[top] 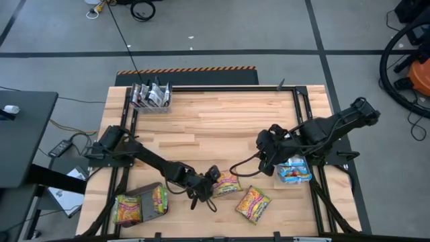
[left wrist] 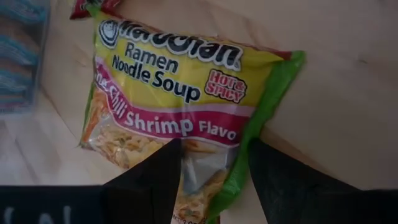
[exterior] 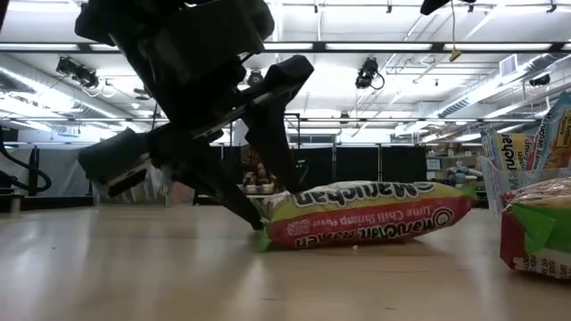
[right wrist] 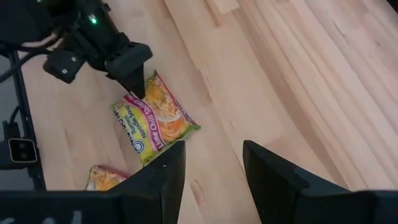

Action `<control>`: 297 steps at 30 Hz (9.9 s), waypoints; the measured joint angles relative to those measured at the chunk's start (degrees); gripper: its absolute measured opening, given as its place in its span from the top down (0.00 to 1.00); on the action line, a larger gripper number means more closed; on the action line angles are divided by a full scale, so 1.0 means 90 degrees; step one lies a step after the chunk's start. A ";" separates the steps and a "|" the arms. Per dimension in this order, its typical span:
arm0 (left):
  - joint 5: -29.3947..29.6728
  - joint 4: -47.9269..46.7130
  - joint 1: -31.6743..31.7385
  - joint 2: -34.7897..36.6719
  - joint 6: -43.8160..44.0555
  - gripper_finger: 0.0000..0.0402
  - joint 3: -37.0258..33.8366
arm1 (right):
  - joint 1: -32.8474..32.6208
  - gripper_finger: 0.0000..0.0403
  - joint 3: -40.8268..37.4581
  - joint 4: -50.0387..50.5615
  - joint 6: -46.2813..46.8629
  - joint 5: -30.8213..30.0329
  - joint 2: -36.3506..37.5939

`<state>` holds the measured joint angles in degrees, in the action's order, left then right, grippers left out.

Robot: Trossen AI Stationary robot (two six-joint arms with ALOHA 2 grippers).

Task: Sort Maruchan noodles
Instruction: Put the green noodle pack into the black bin, then adjust the green noodle pack in the black bin, then put the green noodle pack into the black bin

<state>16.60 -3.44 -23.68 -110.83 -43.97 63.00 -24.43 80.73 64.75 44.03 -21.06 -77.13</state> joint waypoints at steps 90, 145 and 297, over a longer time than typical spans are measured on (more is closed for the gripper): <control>0.1043 -0.7224 -0.3742 0.2742 1.8736 0.97 0.1586 | -0.1161 0.58 -0.0393 -0.2590 0.1497 0.0801 -0.0902; -0.3272 -0.8147 -0.2755 0.1739 0.9726 0.75 0.1664 | -0.1423 0.58 -0.0486 -0.3444 0.1272 0.0690 -0.2249; 0.2298 -0.7483 -0.4169 0.1739 1.9087 0.98 0.3524 | 0.0391 0.59 -0.0136 -0.2237 -0.1496 0.1048 -0.0358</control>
<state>37.28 -70.79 -61.21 -95.18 127.81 94.72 -20.91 79.50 44.62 30.57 -11.62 -80.36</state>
